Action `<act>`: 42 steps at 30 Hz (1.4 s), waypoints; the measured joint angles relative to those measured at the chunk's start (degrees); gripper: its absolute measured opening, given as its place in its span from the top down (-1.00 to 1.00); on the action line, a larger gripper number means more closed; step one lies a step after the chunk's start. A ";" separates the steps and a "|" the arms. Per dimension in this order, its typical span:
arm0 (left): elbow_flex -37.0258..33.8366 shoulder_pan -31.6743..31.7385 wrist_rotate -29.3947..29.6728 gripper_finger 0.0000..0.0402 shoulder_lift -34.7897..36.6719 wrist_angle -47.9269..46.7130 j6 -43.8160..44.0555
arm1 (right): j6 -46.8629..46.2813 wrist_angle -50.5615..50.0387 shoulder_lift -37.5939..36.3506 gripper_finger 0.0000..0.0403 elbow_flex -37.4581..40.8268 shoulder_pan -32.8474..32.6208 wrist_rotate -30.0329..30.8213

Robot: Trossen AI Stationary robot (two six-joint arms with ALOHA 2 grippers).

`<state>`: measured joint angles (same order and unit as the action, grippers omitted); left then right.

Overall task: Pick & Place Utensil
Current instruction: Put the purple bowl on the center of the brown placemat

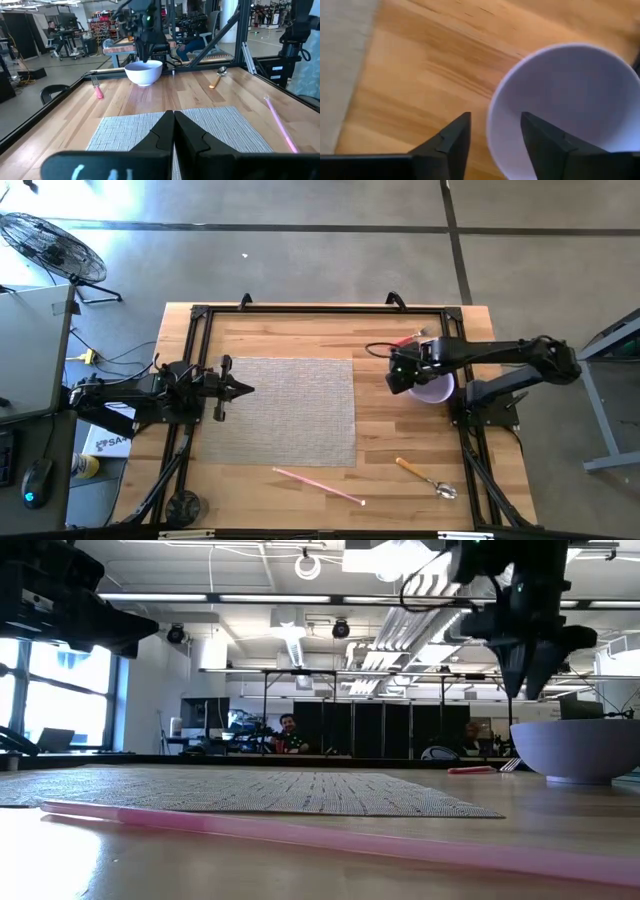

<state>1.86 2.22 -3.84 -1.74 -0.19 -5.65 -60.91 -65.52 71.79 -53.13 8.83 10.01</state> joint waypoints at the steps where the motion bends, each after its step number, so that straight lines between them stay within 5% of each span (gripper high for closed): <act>1: 0.01 0.00 0.00 0.99 0.02 0.02 0.00 | -0.97 0.19 0.00 0.10 0.70 0.62 -0.07; 20: 0.01 0.01 0.02 0.99 0.00 0.00 0.00 | -5.72 14.69 -0.04 0.23 13.71 2.78 -3.75; 31: -0.01 0.00 0.02 0.99 0.02 0.01 0.00 | -6.04 15.54 -0.04 0.58 13.26 2.78 -3.77; 42: 0.01 0.01 0.02 0.99 0.02 0.01 0.00 | -7.39 13.01 0.27 0.72 10.63 0.39 -2.05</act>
<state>1.87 2.23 -3.81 -1.72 -0.18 -5.65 -68.30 -52.51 72.05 -42.50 9.22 7.97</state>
